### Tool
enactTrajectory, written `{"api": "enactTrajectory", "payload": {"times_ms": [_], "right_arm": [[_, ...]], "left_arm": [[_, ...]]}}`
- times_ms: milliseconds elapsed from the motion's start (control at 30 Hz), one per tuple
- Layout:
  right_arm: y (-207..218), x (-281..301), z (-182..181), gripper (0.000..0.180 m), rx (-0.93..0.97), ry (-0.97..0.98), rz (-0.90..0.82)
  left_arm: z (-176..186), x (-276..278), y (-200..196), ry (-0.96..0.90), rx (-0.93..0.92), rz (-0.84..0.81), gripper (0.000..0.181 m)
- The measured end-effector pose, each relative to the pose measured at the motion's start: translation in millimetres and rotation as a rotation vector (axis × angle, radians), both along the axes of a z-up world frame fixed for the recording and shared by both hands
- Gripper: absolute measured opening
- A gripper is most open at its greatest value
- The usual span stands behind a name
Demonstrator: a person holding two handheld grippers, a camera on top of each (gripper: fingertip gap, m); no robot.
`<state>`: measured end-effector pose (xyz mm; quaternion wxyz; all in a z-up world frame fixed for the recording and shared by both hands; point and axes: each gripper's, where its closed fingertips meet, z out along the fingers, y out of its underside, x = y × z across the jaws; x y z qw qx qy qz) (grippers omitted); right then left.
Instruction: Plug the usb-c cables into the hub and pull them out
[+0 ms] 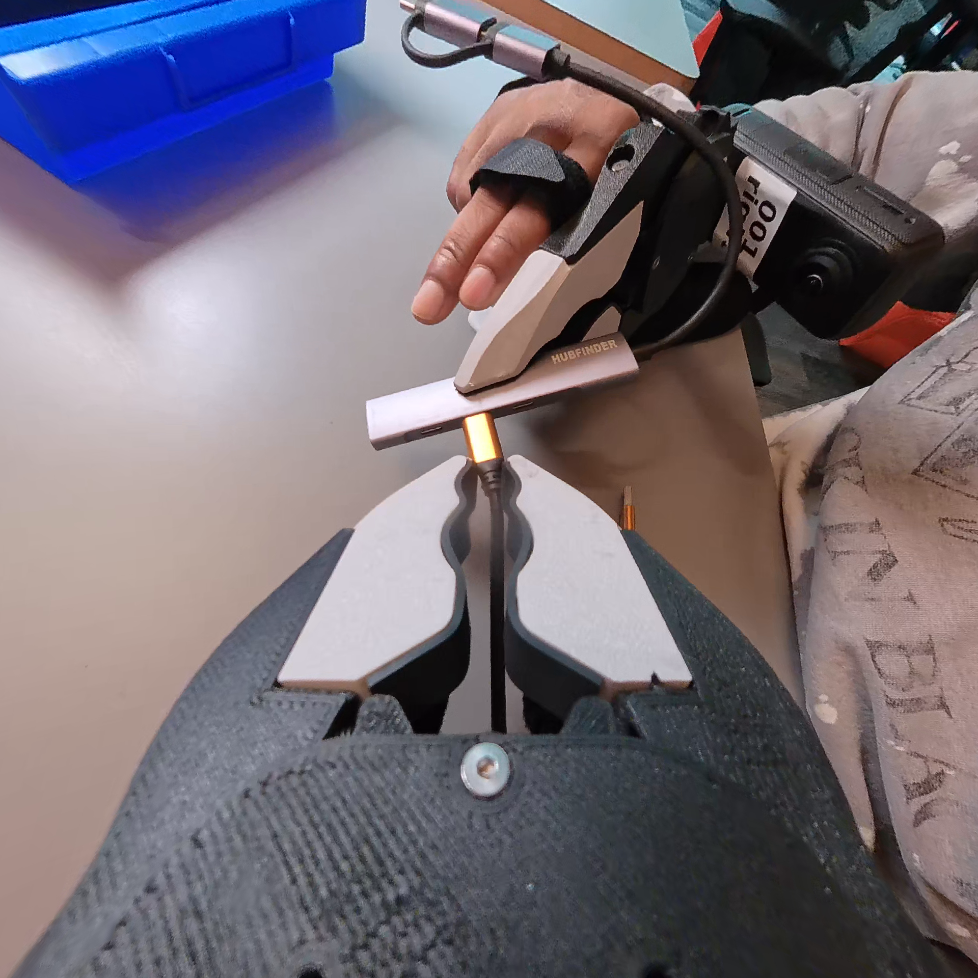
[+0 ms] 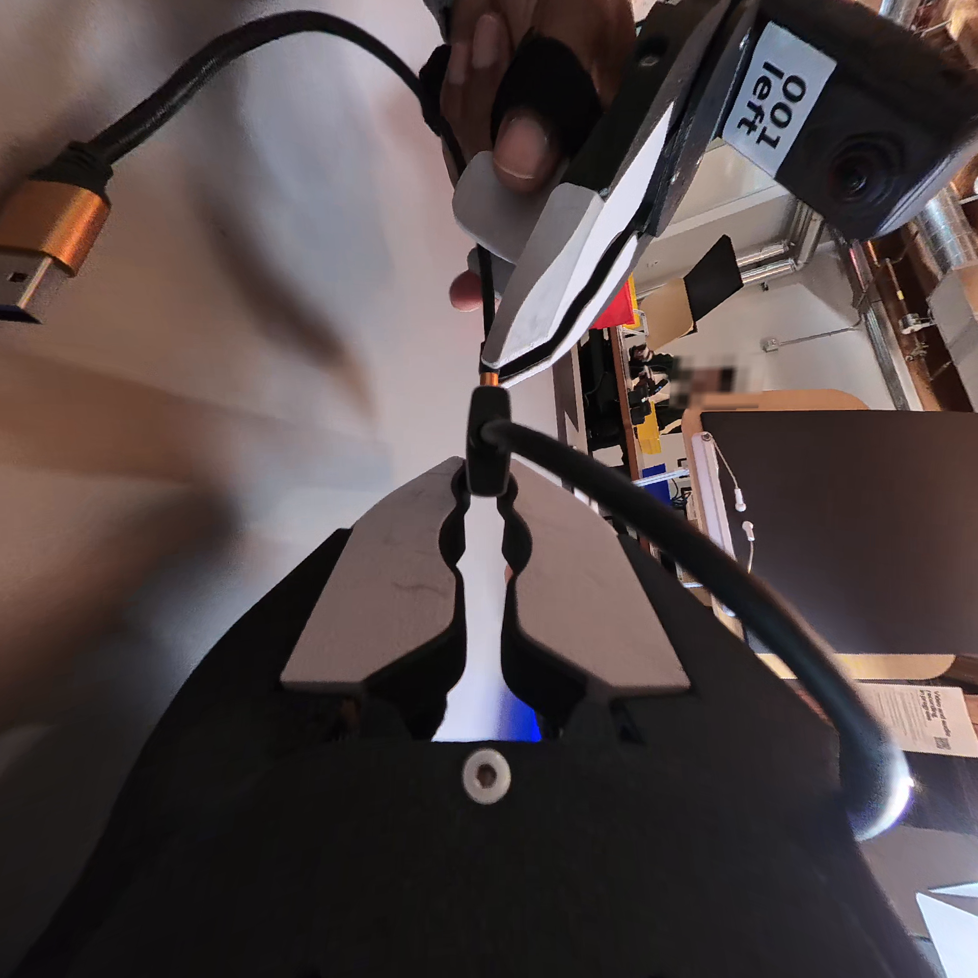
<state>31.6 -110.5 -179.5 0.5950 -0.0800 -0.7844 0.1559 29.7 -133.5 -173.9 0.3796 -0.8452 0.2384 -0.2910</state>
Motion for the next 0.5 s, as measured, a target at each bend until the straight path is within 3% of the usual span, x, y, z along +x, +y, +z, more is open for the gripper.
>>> {"api": "enactTrajectory", "payload": {"times_ms": [167, 333, 500], "right_arm": [[0, -5, 4, 0.009, -0.092, -0.019, -0.008], [-5, 2, 26, 0.009, -0.514, -0.108, 0.069], [-11, 10, 38, 0.009, -0.785, -0.197, 0.168]], "left_arm": [[6, -4, 0, -0.024, 0.013, -0.013, 0.009], [53, -31, 4, -0.178, 0.202, 0.023, 0.02], [37, -48, 10, -0.175, 0.28, 0.058, 0.031]]}}
